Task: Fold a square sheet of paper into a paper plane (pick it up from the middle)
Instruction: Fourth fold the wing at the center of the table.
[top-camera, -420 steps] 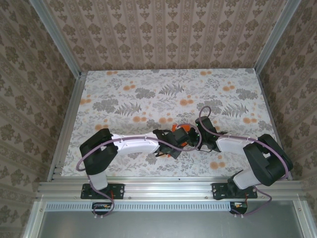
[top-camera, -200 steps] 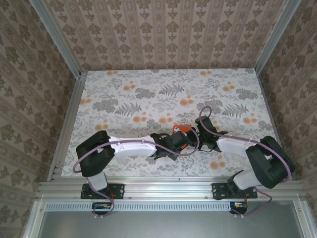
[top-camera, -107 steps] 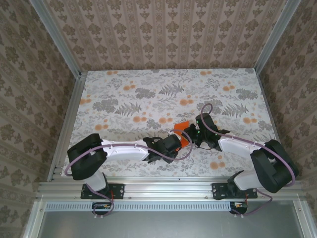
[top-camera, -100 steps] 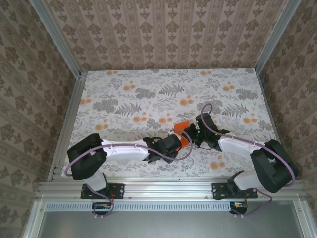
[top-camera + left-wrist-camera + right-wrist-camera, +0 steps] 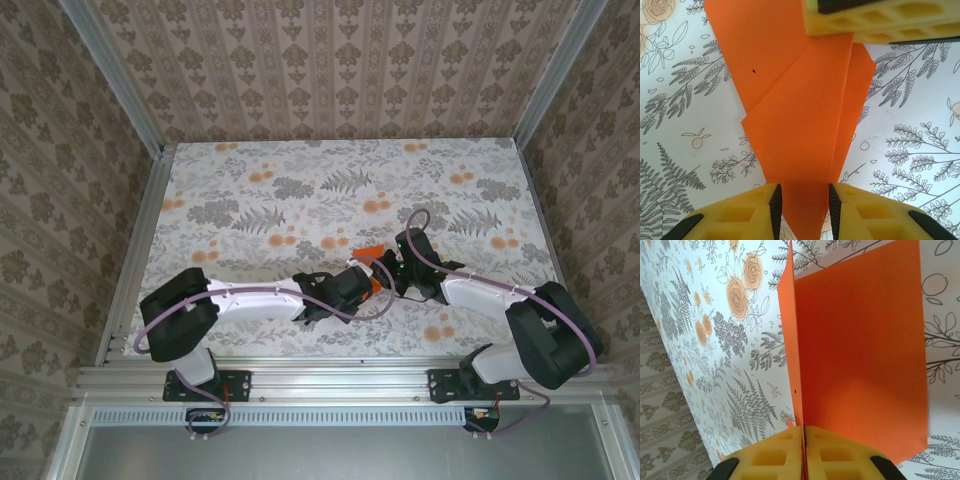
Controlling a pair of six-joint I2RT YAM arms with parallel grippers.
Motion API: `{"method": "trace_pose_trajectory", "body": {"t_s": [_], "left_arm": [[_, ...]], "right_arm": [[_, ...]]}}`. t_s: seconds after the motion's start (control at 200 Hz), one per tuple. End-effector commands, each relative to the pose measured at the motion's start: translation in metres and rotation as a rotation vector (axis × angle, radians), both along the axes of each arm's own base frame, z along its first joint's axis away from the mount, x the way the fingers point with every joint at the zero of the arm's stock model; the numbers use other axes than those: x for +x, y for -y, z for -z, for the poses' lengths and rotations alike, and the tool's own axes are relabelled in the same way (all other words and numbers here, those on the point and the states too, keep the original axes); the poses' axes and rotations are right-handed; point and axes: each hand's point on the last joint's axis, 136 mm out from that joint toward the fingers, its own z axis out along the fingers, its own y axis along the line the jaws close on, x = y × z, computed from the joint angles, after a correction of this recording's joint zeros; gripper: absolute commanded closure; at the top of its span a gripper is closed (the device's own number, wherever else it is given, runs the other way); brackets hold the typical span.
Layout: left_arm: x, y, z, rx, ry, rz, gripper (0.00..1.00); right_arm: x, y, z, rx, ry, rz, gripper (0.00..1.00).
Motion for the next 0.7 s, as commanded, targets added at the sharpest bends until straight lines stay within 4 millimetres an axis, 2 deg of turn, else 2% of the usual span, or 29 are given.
{"method": "trace_pose_trajectory", "body": {"t_s": [0.0, 0.14, 0.3, 0.56, 0.695], "left_arm": [[0.003, 0.007, -0.002, 0.018, 0.028, 0.016, 0.66], [0.004, 0.010, -0.002, 0.025, 0.034, 0.024, 0.65], [0.005, 0.011, -0.001, 0.035, 0.039, 0.028, 0.73], [0.009, 0.015, -0.010, 0.014, 0.052, 0.017, 0.67], [0.010, 0.016, -0.008, 0.027, 0.053, 0.021, 0.72]], "right_arm": [[0.000, -0.005, -0.008, 0.031, -0.007, -0.002, 0.90], [0.000, -0.006, -0.009, 0.035, -0.007, -0.006, 0.90], [-0.001, -0.006, -0.008, 0.032, -0.011, -0.008, 0.90], [-0.002, -0.008, -0.004, 0.034, -0.019, -0.020, 0.90], [-0.001, -0.009, -0.006, 0.041, -0.014, -0.022, 0.90]]}}
